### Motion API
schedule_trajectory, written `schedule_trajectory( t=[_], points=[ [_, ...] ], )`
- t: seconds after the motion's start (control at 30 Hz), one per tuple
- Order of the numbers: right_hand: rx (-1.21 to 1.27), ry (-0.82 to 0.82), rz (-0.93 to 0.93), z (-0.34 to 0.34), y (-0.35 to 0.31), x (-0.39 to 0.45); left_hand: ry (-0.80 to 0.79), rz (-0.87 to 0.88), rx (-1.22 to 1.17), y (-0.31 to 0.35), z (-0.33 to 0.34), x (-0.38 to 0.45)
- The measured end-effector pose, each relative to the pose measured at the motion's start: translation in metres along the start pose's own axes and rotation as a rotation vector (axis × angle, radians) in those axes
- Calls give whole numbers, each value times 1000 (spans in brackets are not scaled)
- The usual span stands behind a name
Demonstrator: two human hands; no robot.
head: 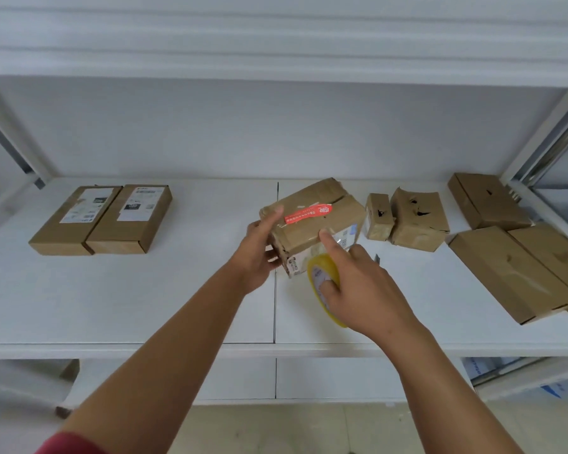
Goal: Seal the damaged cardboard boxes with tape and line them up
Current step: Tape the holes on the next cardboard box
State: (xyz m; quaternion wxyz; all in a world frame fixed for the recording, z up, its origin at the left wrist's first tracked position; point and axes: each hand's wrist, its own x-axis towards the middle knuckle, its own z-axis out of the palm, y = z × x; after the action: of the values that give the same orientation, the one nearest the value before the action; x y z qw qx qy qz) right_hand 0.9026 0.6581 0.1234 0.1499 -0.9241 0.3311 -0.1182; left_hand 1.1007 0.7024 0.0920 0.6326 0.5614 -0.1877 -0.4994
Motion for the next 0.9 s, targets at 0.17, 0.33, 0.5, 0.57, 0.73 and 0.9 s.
schedule_trajectory(
  t=[0.17, 0.33, 0.5, 0.57, 0.73, 0.9],
  points=[
    [-31, 19, -56, 5, -10, 0, -203, -85, -105, 0, 7, 0],
    [106, 80, -48, 6, -13, -5, -93, 16, -204, 13, 4, 2],
    [513, 42, 191, 10, -3, -3, -14, 132, -214, 35, -4, 4],
    [755, -8, 236, 11, 1, -1, -24, 165, -214, 41, -6, 5],
    [1001, -76, 60, 12, 8, 1, -96, 251, -149, 55, -10, 6],
    [807, -271, 64, 23, 18, 7, -109, 287, -174, 69, -18, 2]
  ],
)
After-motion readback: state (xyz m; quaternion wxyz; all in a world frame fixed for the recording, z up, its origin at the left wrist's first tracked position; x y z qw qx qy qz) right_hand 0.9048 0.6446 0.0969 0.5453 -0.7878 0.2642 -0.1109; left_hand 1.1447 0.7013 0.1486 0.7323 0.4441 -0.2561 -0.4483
